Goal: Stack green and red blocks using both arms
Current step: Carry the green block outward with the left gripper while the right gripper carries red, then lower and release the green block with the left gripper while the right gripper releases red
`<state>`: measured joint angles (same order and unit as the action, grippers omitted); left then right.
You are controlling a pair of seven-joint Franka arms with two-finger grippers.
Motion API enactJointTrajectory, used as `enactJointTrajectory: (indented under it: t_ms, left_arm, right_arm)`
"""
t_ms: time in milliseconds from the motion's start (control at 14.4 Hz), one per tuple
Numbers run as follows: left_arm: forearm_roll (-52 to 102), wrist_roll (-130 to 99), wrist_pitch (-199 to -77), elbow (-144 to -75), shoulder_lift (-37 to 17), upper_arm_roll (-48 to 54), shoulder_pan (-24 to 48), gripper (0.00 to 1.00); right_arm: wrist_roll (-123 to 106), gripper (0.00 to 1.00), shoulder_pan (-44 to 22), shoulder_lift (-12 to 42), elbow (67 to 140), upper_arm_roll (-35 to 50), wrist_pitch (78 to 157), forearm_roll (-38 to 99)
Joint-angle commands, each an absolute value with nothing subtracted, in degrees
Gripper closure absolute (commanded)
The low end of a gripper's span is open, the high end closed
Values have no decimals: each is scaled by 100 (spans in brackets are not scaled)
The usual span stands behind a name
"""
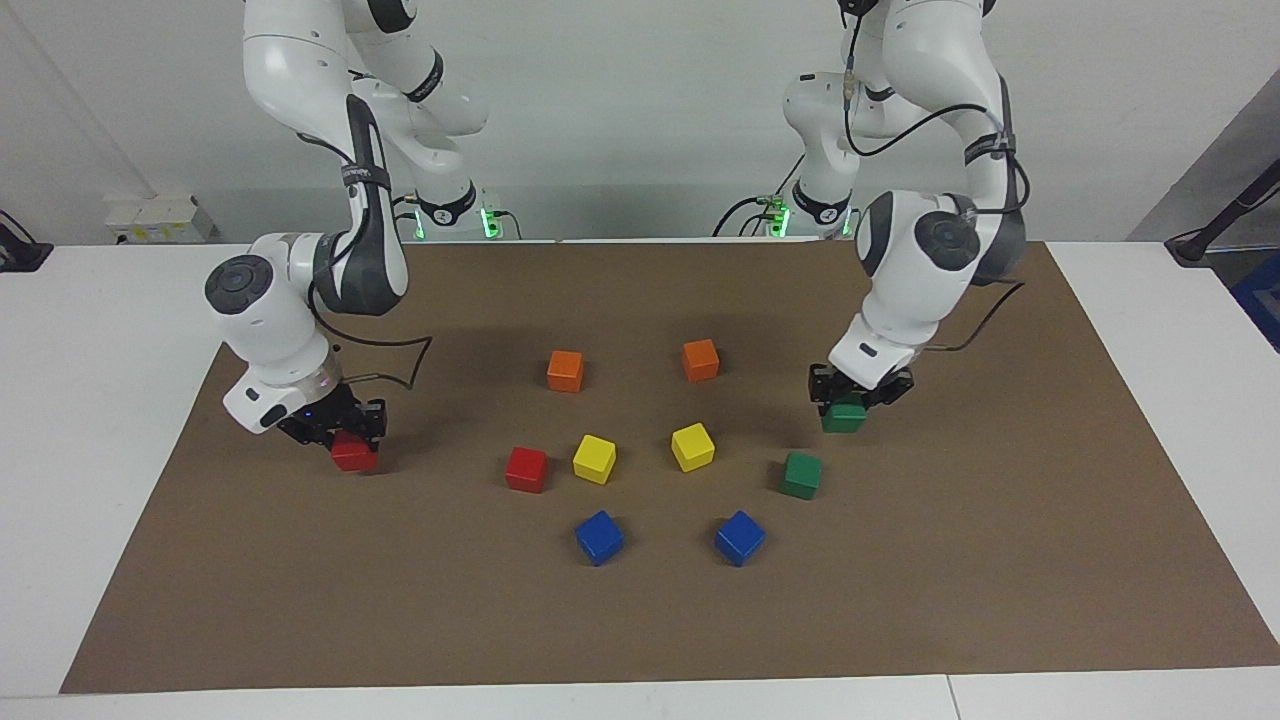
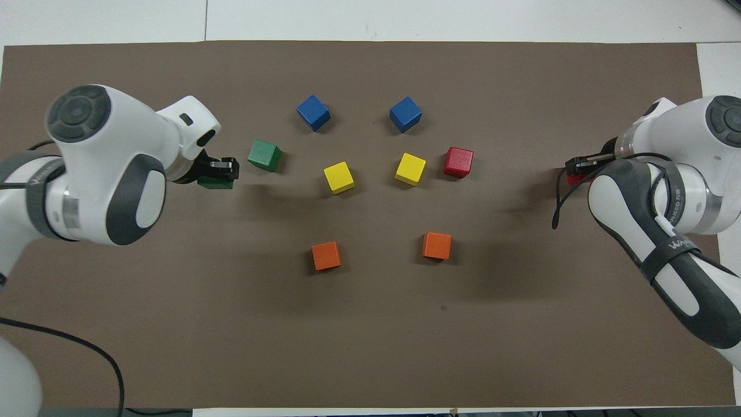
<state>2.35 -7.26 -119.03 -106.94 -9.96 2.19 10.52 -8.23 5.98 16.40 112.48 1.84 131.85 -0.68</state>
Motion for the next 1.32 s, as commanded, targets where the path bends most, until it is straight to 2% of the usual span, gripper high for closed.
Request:
enactJointTrajectory:
  t_ms: [0, 485, 693, 970, 1247]
  left_arm:
    - [343, -537, -11594, -10767, -686, 255, 564, 100]
    - [343, 1439, -11777, -11162, -492, 237, -1132, 100]
    - [343, 1669, -12057, -11415, -510, 220, -1292, 100]
    - [343, 2241, -13304, -12242, -667, 220, -1591, 100]
    - [343, 2241, -13578, -12278, -861, 220, -1608, 100]
  right_arm:
    - [-1055, 100, 729, 1617, 11364, 255, 13333, -9]
    - [-1090, 100, 756, 1687, 11452, 255, 13474, -9]
    - [-1090, 100, 782, 1723, 11461, 255, 13535, -9]
    - [-1090, 100, 800, 1767, 11461, 255, 13544, -9]
    - [-1081, 100, 800, 1793, 11461, 255, 13553, -9]
